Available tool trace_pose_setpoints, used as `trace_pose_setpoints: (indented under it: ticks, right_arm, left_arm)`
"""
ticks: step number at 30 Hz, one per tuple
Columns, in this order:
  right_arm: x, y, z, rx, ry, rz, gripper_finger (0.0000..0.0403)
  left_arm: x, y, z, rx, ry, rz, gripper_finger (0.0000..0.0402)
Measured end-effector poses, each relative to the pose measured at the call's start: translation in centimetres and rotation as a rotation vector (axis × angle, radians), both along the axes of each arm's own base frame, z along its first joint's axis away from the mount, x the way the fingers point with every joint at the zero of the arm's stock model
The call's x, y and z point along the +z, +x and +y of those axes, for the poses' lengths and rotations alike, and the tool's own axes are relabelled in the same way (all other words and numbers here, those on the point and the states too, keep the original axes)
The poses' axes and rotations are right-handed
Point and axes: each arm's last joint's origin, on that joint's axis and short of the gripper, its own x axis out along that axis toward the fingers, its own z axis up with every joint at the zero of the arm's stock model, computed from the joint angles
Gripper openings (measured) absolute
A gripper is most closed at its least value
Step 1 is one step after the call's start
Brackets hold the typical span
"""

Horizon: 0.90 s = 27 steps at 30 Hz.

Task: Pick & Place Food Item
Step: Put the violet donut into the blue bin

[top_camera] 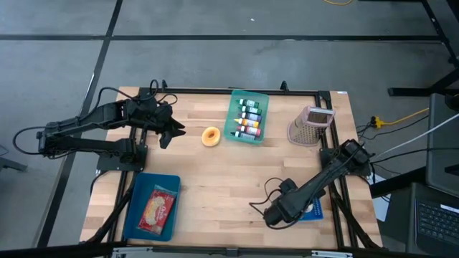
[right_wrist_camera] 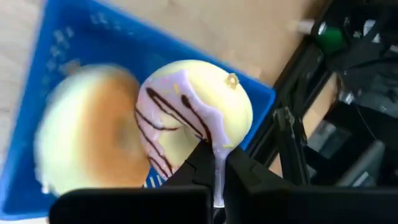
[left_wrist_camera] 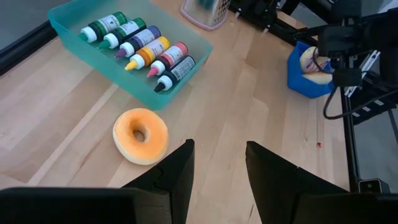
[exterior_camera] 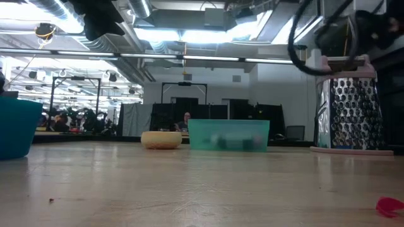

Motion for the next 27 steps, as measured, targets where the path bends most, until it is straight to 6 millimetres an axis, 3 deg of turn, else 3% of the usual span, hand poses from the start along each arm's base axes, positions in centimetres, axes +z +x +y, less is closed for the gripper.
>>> trace_pose_setpoints:
  ticks: [12, 23, 27]
  right_arm:
    - [0.3, 0.1, -0.3, -0.034, -0.028, -0.023, 0.0007]
    - [-0.6, 0.1, -0.4, -0.021, -0.030, -0.057, 0.0007]
    - [-0.7, 0.5, -0.3, -0.007, -0.013, -0.094, 0.0043]
  left_arm:
    - [0.0, 0.0, 0.0, 0.002, 0.009, 0.001, 0.0139]
    - [0.0, 0.0, 0.0, -0.004, 0.017, -0.002, 0.0139]
    - [0.0, 0.0, 0.1, 0.006, 0.024, 0.000, 0.0139]
